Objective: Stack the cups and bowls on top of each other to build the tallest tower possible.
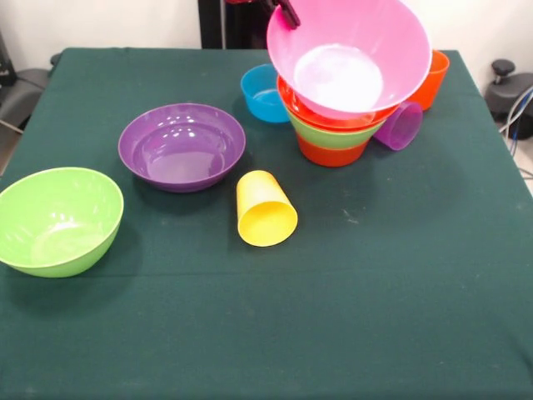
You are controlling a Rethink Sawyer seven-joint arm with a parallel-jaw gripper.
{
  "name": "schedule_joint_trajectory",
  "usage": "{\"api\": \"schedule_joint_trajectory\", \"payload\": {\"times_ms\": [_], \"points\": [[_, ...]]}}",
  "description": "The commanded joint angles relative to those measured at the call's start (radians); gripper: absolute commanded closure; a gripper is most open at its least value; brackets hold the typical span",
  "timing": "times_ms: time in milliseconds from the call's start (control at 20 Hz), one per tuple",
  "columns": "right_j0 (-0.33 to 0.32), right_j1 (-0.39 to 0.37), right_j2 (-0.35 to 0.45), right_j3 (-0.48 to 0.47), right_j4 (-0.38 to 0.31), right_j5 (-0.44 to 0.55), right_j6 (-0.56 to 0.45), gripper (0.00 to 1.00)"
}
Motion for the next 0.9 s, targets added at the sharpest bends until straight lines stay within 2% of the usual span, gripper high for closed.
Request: {"api": "schedule_joint_trajectory", "payload": {"times_ms": [50,250,300,600,900], "points": [[0.025,0.03,0.035,0.012,-0.092,-0.069,-0.075,1.0],[0.023,0.027,0.035,0.015,-0.104,-0.054,-0.077,1.0],[0.025,0.032,0.037,0.006,-0.105,-0.043,-0.072,0.0],[0.025,0.034,0.047,-0.001,-0.11,-0.03,-0.079,0.0],[0.02,0.048,0.054,0.0,-0.086,-0.016,-0.066,0.0]]}}
